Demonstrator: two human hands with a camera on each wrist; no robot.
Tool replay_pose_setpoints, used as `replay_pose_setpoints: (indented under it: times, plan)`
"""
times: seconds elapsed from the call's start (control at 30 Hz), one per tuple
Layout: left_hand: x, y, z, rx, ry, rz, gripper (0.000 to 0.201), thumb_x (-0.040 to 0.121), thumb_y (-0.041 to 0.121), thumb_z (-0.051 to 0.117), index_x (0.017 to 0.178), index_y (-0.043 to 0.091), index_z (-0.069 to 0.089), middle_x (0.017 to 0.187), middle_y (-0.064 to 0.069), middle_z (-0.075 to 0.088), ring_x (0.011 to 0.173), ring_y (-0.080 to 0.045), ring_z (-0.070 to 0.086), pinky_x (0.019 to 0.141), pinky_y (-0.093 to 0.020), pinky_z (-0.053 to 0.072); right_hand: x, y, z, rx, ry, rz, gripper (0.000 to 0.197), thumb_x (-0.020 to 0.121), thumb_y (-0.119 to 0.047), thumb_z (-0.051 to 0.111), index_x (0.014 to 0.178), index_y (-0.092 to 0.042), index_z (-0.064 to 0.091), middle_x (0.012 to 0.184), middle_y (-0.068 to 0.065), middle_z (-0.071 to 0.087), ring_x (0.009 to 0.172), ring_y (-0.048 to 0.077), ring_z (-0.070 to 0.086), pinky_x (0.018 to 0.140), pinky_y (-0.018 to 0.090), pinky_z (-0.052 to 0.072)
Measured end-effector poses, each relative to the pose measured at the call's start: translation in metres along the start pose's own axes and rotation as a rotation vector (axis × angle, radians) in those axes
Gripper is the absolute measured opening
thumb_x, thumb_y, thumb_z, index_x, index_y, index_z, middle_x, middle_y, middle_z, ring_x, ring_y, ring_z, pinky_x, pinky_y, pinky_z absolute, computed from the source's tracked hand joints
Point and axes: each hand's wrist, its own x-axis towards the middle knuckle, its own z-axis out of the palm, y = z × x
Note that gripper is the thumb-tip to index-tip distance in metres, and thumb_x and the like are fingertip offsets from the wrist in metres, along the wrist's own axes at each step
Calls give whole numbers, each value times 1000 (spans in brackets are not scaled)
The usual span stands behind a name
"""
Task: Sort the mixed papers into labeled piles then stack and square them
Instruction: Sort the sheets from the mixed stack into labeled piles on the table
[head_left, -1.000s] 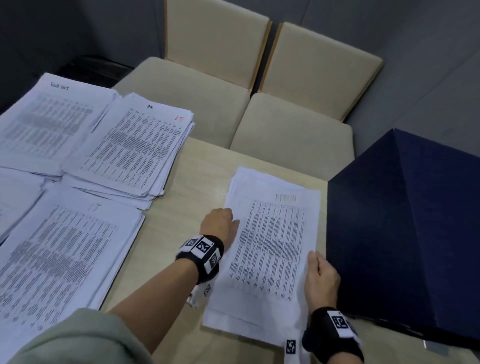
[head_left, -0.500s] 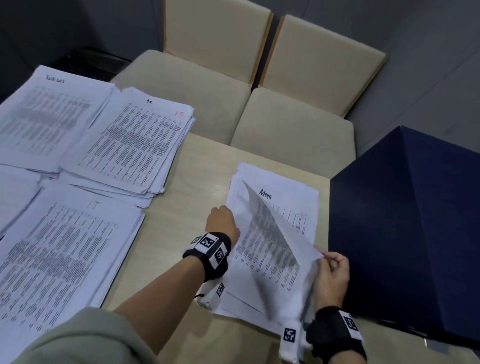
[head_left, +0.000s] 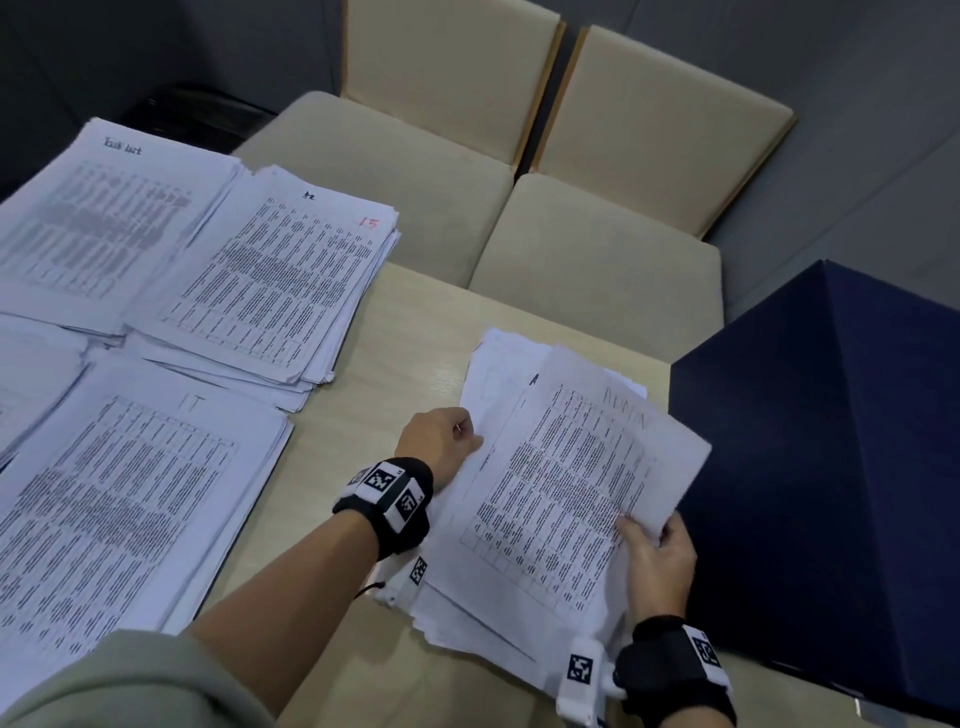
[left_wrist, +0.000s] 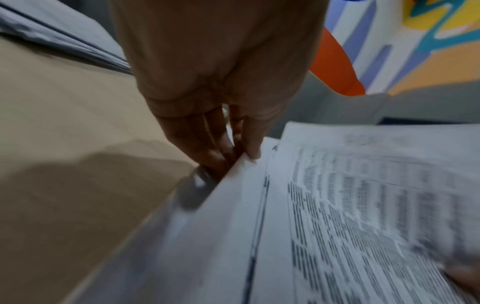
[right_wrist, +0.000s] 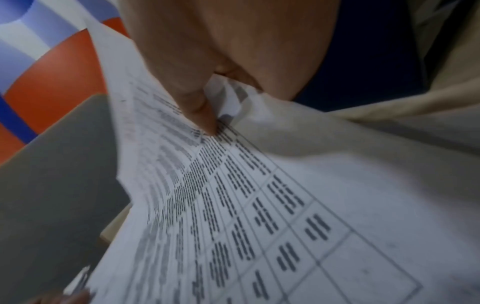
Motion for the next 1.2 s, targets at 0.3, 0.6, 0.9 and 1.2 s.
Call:
replay_pose_setpoints:
  times: [0.3,0.6,0.9,1.2]
  plan:
    - [-7,1,-13,-350,-80,98,6,85,0,70,84,6,70,73,-2,68,56,3,58,61,-9,45,-1,-18,0,322,-73,190,22,78,12,58,87,-7,56,92,18,64,89,32,62,76,37,53]
    - [-15,9,-13,-303,-71,166,49,76,-10,60,44,22,44,44,8,38,42,-4,34,50,-18,32,-5,-19,-3,158,-171,338,11,86,3,65,93,-5,66,103,21,73,96,38,69,85,47,55]
    - [-12,6,-13,-277,5,114,60,79,36,79,51,18,28,50,1,23,45,-14,19,46,-26,18,-11,-17,-5,173,-172,304,20,95,1,55,106,-8,70,108,18,73,96,28,70,85,40,58]
    - [-13,-2,-30,-248,120,76,56,93,51,57,58,18,29,54,3,26,48,-15,22,54,-29,19,-12,-13,-14,356,-123,273,5,89,4,54,89,-1,55,116,23,68,102,31,67,79,38,57]
